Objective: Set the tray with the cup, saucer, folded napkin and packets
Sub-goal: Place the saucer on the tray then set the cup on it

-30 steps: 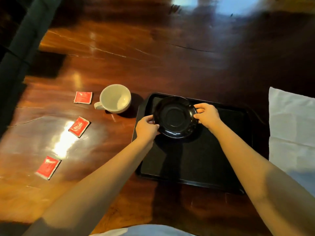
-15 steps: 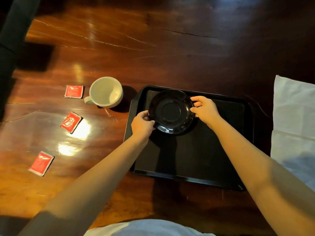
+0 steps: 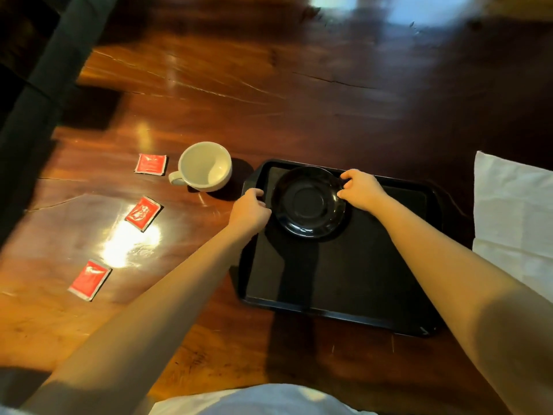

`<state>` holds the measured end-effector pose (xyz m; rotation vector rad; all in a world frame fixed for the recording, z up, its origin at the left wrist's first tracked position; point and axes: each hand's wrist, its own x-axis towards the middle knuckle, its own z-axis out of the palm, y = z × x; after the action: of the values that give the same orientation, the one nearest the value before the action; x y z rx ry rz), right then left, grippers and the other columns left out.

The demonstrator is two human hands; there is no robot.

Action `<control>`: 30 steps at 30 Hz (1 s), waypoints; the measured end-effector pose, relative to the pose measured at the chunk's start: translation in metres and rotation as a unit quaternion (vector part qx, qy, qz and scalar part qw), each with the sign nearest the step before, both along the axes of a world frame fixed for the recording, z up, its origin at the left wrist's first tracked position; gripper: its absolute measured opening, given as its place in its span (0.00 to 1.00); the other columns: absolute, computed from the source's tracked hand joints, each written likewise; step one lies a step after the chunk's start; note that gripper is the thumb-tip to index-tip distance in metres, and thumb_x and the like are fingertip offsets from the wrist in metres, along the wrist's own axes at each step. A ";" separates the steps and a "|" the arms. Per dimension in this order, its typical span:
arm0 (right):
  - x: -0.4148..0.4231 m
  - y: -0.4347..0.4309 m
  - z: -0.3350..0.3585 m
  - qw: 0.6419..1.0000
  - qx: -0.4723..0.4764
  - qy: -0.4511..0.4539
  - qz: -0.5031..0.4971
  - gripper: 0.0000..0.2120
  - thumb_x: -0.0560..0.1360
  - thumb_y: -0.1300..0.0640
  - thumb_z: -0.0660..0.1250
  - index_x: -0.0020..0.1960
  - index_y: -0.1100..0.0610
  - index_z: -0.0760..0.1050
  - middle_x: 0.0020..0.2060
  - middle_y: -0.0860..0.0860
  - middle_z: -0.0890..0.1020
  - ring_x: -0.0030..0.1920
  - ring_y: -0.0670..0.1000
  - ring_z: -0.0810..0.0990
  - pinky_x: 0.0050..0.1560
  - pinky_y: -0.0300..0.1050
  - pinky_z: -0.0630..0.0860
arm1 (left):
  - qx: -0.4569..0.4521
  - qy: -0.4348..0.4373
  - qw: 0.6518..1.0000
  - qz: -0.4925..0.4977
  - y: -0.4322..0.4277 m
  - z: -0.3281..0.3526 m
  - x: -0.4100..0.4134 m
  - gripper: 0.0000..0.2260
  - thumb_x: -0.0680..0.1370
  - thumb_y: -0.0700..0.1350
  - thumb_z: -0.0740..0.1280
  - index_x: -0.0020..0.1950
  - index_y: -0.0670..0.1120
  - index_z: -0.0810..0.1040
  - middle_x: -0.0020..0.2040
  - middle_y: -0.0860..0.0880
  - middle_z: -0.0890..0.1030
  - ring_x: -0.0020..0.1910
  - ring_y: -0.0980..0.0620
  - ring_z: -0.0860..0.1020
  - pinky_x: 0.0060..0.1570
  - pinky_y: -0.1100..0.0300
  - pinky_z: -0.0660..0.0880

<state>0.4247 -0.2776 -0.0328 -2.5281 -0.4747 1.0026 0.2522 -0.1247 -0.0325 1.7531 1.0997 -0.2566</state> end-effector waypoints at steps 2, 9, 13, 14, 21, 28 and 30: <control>0.001 0.014 0.012 0.998 -0.022 -0.042 0.050 0.25 0.74 0.61 0.66 0.70 0.59 0.64 0.62 0.59 0.75 0.57 0.56 0.76 0.53 0.46 0.73 | 0.048 -0.015 0.998 -0.024 0.015 0.010 -0.008 0.18 0.75 0.38 0.65 0.65 0.44 0.72 0.56 0.46 0.78 0.57 0.46 0.77 0.58 0.50 0.75; -0.027 0.084 0.032 0.974 -0.043 -0.068 0.213 0.26 0.74 0.56 0.66 0.70 0.60 0.64 0.64 0.60 0.73 0.64 0.61 0.71 0.62 0.54 0.71 | 0.062 0.038 0.993 -0.091 0.067 0.024 -0.051 0.15 0.75 0.42 0.67 0.62 0.43 0.75 0.60 0.44 0.78 0.57 0.48 0.76 0.53 0.57 0.72; -0.054 0.124 0.026 0.953 -0.075 -0.077 0.282 0.32 0.73 0.50 0.68 0.71 0.58 0.61 0.66 0.59 0.70 0.66 0.63 0.65 0.64 0.59 0.67 | 0.098 0.089 0.985 -0.114 0.097 0.020 -0.075 0.16 0.75 0.42 0.67 0.63 0.40 0.75 0.63 0.42 0.77 0.60 0.44 0.75 0.58 0.54 0.71; -0.060 0.132 0.025 0.951 -0.077 -0.080 0.290 0.33 0.73 0.49 0.68 0.72 0.58 0.60 0.66 0.59 0.69 0.67 0.63 0.63 0.64 0.60 0.67 | 0.104 0.100 0.983 -0.110 0.104 0.019 -0.080 0.17 0.75 0.41 0.67 0.63 0.40 0.75 0.63 0.41 0.77 0.61 0.43 0.75 0.59 0.54 0.71; -0.074 0.172 0.014 0.943 -0.081 -0.099 0.308 0.40 0.70 0.47 0.72 0.73 0.58 0.56 0.68 0.59 0.67 0.68 0.62 0.62 0.64 0.60 0.64 | 0.125 0.126 0.982 -0.059 0.144 0.006 -0.087 0.20 0.75 0.44 0.66 0.66 0.40 0.71 0.61 0.41 0.78 0.58 0.43 0.77 0.51 0.55 0.73; -0.062 0.189 -0.007 0.938 -0.081 -0.087 0.326 0.44 0.66 0.43 0.73 0.73 0.58 0.57 0.68 0.59 0.68 0.69 0.61 0.64 0.66 0.59 0.65 | 0.130 0.049 0.989 -0.052 0.163 -0.006 -0.067 0.17 0.71 0.40 0.68 0.60 0.41 0.75 0.56 0.41 0.79 0.56 0.41 0.76 0.49 0.54 0.71; -0.061 0.193 -0.014 0.935 -0.060 -0.084 0.339 0.45 0.64 0.42 0.75 0.73 0.58 0.59 0.66 0.58 0.71 0.67 0.61 0.67 0.66 0.59 0.66 | 0.127 0.026 0.991 -0.029 0.164 -0.009 -0.062 0.18 0.71 0.38 0.67 0.62 0.43 0.76 0.57 0.41 0.80 0.57 0.41 0.76 0.52 0.55 0.71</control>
<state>0.3637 -0.0847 -0.0465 -2.6112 -1.4463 1.0507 0.1907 0.0391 -0.0413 2.0167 1.1606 -0.2047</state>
